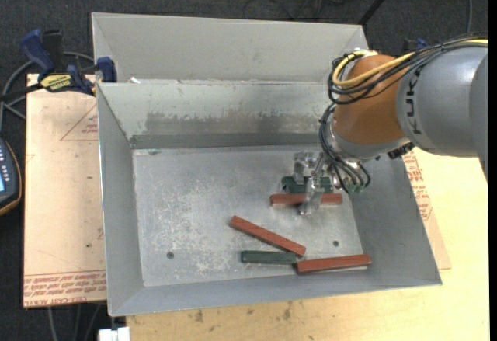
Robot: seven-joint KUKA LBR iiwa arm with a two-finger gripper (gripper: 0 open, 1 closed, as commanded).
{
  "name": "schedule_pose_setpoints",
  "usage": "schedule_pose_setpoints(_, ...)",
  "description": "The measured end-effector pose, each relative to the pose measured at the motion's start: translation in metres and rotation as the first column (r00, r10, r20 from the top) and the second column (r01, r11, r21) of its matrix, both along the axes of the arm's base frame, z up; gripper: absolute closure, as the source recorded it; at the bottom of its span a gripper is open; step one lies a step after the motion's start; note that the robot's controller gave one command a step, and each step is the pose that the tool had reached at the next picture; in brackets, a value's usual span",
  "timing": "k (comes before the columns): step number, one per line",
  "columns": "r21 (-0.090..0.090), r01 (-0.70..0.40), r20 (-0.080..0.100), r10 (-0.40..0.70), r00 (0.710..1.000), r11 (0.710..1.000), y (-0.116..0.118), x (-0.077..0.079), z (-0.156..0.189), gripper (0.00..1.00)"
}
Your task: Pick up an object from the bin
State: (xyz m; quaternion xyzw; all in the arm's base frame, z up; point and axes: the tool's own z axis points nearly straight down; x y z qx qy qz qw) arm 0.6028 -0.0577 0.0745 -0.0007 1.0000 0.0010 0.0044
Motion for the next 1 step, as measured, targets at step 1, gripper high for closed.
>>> schedule_pose_setpoints(1, -0.002, 0.025, 0.004, -0.025, 1.0, 1.0, -0.0068, 0.0065, 0.1464, 1.0)
